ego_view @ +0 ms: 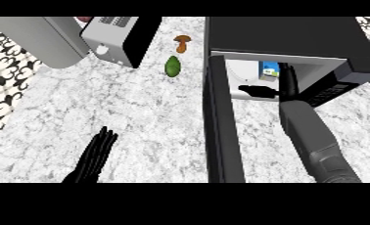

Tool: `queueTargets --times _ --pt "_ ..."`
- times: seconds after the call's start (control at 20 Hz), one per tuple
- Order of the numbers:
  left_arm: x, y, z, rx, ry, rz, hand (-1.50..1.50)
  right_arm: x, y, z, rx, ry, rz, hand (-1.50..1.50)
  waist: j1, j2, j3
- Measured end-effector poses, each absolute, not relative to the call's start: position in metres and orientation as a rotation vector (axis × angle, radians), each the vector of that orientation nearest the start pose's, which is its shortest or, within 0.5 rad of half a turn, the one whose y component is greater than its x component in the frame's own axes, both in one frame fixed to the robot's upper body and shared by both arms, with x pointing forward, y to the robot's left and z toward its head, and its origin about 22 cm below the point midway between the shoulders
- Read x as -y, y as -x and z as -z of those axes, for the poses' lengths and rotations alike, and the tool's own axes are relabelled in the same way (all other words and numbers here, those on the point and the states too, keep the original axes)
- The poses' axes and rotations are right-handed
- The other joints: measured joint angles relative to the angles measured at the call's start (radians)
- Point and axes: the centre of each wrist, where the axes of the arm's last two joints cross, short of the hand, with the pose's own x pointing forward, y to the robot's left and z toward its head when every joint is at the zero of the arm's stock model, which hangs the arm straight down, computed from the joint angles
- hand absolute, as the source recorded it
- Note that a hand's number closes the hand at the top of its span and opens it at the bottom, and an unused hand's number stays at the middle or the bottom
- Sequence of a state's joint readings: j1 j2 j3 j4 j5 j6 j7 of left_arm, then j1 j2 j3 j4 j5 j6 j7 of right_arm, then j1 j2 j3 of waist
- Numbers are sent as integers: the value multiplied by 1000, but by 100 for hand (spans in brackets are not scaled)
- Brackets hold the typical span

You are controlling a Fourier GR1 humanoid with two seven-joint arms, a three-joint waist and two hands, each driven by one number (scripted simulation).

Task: Pick up the milk, place it into the microwave and close the microwave

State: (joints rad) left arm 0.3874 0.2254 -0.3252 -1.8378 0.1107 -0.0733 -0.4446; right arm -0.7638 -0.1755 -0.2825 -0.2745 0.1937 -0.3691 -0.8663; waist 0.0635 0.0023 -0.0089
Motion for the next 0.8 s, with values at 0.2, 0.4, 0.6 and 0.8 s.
queueTargets --times 0.2,0.4,0.6,0.8 --pt "-222 -141 2 1845 264 201 -150 254 -364 70 1889 385 -202 -150 -8 -9 -3" --pt "-217 -141 0 1840 269 199 -150 256 -347 89 1889 270 -187 -150 -19 -15 -2" --pt "-213 -149 -1 1846 267 212 -150 267 -316 116 1852 225 -154 -150 -39 -13 2" --pt "-207 -151 -2 1839 296 204 -150 285 -285 135 1823 152 -79 -150 -56 -13 5"
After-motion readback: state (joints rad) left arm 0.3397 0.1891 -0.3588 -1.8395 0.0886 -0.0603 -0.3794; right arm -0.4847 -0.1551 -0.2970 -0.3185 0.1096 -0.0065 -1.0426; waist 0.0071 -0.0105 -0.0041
